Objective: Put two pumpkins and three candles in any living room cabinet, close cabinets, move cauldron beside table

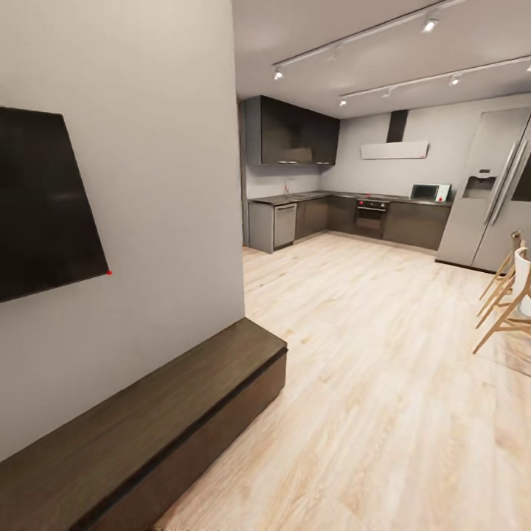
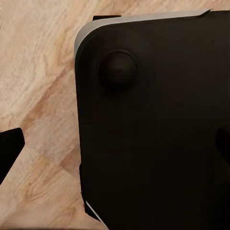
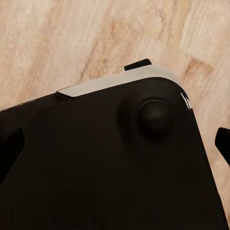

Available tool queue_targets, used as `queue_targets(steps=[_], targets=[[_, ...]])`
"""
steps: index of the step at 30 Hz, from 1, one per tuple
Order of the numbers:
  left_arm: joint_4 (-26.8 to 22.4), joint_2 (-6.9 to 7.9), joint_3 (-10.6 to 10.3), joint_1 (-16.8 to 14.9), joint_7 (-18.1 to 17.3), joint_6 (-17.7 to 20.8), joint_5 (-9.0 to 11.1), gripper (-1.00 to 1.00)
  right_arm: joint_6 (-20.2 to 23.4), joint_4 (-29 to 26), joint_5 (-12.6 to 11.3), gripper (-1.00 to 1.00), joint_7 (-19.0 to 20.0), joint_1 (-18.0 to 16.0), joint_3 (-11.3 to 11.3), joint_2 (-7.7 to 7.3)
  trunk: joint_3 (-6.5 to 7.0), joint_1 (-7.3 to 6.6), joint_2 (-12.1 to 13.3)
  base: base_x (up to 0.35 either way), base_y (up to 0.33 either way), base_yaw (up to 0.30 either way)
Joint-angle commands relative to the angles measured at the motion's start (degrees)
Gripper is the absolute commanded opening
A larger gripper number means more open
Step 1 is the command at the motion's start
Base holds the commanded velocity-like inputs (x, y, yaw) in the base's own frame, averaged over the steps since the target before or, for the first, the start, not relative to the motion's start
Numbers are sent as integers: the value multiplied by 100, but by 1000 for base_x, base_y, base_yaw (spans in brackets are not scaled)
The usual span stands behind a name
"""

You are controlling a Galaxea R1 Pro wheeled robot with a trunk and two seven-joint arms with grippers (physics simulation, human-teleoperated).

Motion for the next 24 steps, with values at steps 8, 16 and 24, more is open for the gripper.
queue_targets(steps=[8,16,24], targets=[[-7,1,-5,2,-3,-9,-6,100,-15,3,-23,100,-5,-2,6,2,-5,0,-3,0,0,278],[-6,1,-5,1,-3,-9,-6,100,-19,3,-23,100,-5,-2,13,2,-5,0,-3,0,0,278],[-7,1,-5,2,-3,-9,-6,100,-20,3,-23,100,-5,-2,13,2,-5,0,-3,0,0,278]])
